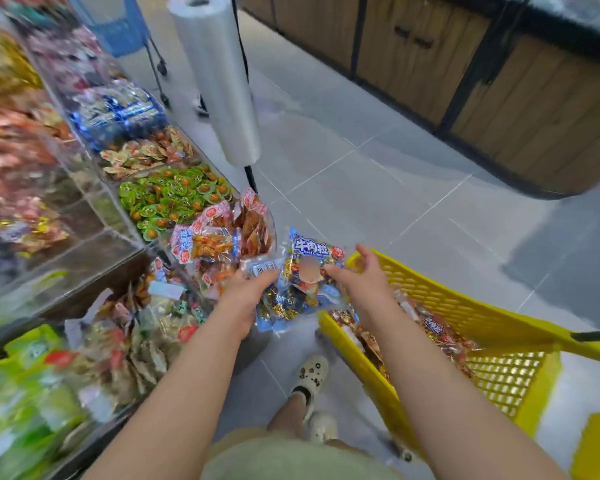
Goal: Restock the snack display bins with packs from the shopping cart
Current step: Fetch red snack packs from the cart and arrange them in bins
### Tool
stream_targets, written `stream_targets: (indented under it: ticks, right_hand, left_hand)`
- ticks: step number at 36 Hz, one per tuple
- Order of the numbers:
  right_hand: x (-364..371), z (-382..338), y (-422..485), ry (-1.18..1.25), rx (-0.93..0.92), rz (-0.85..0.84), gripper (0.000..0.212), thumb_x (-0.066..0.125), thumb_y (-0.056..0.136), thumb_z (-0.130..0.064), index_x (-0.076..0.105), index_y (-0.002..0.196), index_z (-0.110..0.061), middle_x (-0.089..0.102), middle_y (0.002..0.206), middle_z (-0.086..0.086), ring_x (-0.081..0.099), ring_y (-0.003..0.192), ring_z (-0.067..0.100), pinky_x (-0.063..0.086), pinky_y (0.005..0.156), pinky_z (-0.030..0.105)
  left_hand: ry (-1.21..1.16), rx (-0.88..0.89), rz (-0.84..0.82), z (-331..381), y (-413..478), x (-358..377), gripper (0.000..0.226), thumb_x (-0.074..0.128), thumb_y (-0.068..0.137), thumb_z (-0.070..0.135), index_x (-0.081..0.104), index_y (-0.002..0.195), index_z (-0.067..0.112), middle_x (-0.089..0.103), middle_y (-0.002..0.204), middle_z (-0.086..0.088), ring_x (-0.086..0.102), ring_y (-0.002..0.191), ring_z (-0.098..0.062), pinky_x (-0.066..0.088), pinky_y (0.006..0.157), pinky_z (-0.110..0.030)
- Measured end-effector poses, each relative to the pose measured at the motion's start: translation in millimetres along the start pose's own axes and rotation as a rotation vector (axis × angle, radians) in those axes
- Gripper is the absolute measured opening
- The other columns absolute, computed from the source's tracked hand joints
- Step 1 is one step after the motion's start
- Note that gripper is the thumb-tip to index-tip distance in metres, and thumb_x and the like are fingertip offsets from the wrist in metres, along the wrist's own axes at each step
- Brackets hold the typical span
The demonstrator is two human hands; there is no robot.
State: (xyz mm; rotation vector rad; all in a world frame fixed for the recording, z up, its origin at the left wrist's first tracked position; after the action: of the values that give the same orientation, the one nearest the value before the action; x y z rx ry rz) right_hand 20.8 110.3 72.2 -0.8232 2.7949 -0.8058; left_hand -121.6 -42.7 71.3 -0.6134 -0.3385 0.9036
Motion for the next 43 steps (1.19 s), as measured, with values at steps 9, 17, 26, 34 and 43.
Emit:
stream_targets:
  ticks: [9, 17, 26, 34, 43]
  right_hand:
    - [95.7, 31.4, -43.0, 0.237, 0.321, -0.381, 0.041, 0.057, 0.086, 0.004, 0.049, 0.124, -0.010, 0.071, 0.092, 0.012, 0.067, 0.075, 0.020, 0.055, 0.080, 0.038]
    - [204.6, 48.5, -81.8, 0.070, 0.388, -0.618, 0.038, 0.054, 0.094, -0.017, 0.052, 0.130, -0.006, 0.061, 0.125, 0.017, 0.062, 0.106, 0.031, 0.053, 0.087, 0.047]
    - [359.0, 40.3, -104.1, 0.037, 0.390, -0.680, 0.007, 0.054, 0.093, -0.009, 0.060, 0.090, -0.007, 0.071, 0.070, 0.005, 0.069, 0.060, 0.017, 0.056, 0.054, 0.028]
    - [503.1, 26.7, -114.2, 0.063, 0.294, -0.745, 0.018, 0.050, 0.094, -0.008, 0.066, 0.086, -0.005, 0.072, 0.073, 0.009, 0.070, 0.062, 0.021, 0.058, 0.052, 0.036]
    - [635.8, 5.6, -99.1, -0.306, -0.106, -0.664, 0.029, 0.068, 0.078, 0.003, 0.053, 0.095, -0.016, 0.057, 0.081, 0.006, 0.055, 0.064, 0.019, 0.044, 0.056, 0.029]
  left_hand:
    - [-0.102, -0.038, 0.128, -19.0, -54.1, -96.1, 0.052, 0.077, 0.076, 0.024, 0.053, 0.121, 0.013, 0.059, 0.128, -0.015, 0.054, 0.120, -0.036, 0.037, 0.106, -0.057]
    - [-0.163, -0.019, 0.235, -33.4, -76.9, -200.3, 0.047, 0.076, 0.080, 0.021, 0.058, 0.119, 0.004, 0.068, 0.113, -0.012, 0.065, 0.105, -0.028, 0.049, 0.097, -0.048]
    - [-0.237, -0.013, 0.432, -24.1, -85.6, -367.7, 0.061, 0.082, 0.073, 0.026, 0.052, 0.120, 0.000, 0.067, 0.108, -0.021, 0.068, 0.095, -0.036, 0.057, 0.075, -0.046]
    - [-0.118, 0.036, 0.613, 4.4, -101.2, -513.6, 0.077, 0.085, 0.060, 0.042, 0.057, 0.117, -0.002, 0.059, 0.122, -0.021, 0.058, 0.112, -0.037, 0.047, 0.092, -0.053]
    - [-0.044, 0.098, 0.628, 23.6, -99.2, -607.5, 0.083, 0.085, 0.064, 0.040, 0.051, 0.132, 0.006, 0.057, 0.130, -0.012, 0.055, 0.118, -0.030, 0.043, 0.103, -0.049]
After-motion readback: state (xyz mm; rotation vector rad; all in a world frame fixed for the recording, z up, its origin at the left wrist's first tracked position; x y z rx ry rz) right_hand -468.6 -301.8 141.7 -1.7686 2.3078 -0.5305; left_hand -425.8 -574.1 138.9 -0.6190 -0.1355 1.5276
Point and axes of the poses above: each hand's wrist, its own y-axis towards the middle knuckle, its own x-axis out of the palm, z = x × y, the point moved 8 cm from there along y, towards the middle knuckle
